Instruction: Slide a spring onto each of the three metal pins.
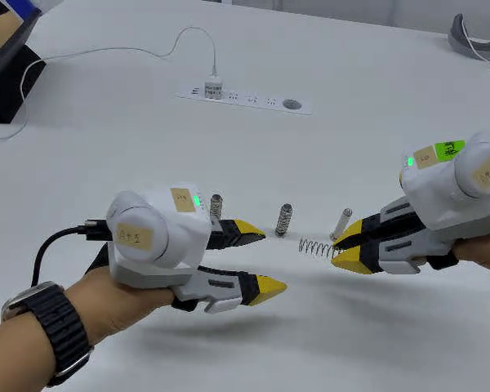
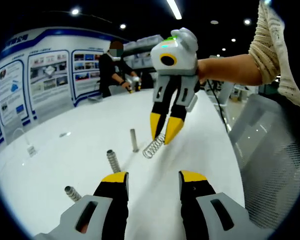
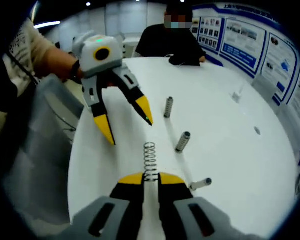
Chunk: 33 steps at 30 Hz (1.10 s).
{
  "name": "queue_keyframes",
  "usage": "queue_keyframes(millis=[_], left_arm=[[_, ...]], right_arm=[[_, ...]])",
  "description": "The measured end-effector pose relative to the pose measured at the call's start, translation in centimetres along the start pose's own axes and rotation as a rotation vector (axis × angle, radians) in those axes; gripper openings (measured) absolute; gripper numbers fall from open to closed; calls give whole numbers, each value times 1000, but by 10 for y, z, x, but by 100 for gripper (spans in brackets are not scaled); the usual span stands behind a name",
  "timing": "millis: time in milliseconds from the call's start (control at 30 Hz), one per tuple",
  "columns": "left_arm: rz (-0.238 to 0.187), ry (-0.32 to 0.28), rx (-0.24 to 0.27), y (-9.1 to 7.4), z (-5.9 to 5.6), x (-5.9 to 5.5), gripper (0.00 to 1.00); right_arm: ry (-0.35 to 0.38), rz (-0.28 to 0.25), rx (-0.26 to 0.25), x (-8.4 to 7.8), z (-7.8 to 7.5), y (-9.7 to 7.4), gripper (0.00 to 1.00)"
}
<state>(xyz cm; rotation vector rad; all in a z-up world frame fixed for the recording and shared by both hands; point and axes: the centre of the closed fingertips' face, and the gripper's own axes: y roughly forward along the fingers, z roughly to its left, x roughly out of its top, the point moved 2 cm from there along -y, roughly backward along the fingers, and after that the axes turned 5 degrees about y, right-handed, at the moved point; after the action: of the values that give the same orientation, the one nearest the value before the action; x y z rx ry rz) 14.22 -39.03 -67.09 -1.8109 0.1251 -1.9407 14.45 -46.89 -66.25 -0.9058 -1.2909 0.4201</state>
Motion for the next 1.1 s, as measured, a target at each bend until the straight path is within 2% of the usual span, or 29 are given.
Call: queue_keyframes(millis=[300,467,867,1100], left_arm=[[-3,38,-23,4,-4,6,34],[-7,58,-35,5,-7,9,29],[-3,102,-50,5,-10,10,12],[3,115,-57,5,-12,9,12]], right_arm=[[-67,30,54,14,15,6,12],[-97,51,77,16,18,9,12],[-137,76,104,22,26,10,12],[-146,68,105,27,29,6,12]])
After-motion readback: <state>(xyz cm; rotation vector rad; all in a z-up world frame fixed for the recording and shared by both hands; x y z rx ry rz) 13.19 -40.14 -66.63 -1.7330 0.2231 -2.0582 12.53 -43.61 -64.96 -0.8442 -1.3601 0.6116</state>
